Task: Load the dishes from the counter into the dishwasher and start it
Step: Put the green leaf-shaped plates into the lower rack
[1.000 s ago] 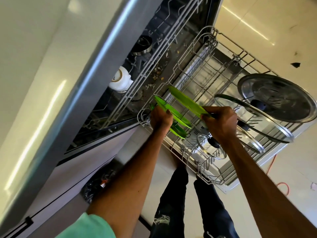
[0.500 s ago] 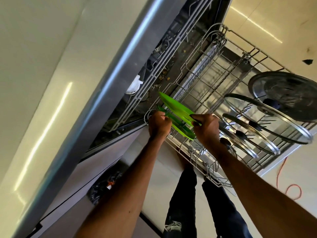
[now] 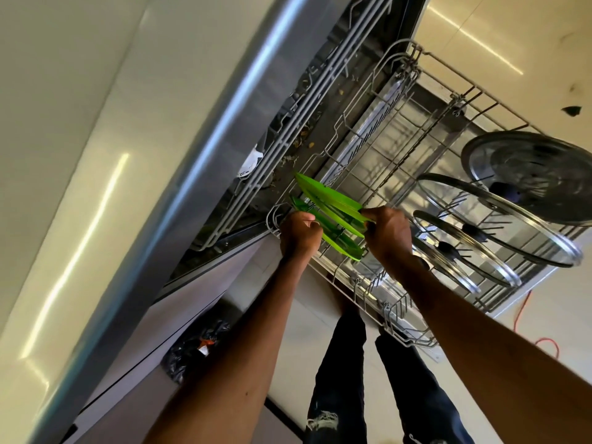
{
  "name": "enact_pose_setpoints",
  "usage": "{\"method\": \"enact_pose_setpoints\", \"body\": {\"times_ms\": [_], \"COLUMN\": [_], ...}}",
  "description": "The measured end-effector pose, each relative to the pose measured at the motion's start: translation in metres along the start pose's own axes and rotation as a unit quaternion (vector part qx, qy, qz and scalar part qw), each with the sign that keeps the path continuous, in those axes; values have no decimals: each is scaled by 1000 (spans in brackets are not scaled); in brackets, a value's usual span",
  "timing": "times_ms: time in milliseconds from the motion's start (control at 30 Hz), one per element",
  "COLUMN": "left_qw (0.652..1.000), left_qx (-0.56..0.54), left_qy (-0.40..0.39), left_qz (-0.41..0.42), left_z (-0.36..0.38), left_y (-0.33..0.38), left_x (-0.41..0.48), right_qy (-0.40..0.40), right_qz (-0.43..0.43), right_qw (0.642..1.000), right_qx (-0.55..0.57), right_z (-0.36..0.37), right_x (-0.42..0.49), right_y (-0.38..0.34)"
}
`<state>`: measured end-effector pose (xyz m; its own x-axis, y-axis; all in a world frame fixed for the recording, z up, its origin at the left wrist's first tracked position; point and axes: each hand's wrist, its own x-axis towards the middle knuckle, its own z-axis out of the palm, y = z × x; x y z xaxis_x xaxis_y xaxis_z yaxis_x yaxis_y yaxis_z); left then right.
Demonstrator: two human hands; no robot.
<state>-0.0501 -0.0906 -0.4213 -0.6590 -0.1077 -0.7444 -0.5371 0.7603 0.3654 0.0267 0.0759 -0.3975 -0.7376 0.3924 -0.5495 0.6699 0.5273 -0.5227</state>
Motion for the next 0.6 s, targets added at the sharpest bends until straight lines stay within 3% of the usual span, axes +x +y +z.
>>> {"method": "enact_pose_setpoints", "body": {"times_ms": [300, 600], "left_qw": [1000, 999], "left_qx": [-14, -10], "left_qy": [-18, -28], "left_qz": [-2, -11], "left_z": [1, 5], "left_y": [8, -1], "left_x": [6, 9], "right_qy": [-53, -79], "right_qz": [-25, -46], "right_qw": [982, 979], "right_qx": [-181, -180], "right_z": [-8, 9], "right_x": [6, 28], "right_y": [1, -18]}}
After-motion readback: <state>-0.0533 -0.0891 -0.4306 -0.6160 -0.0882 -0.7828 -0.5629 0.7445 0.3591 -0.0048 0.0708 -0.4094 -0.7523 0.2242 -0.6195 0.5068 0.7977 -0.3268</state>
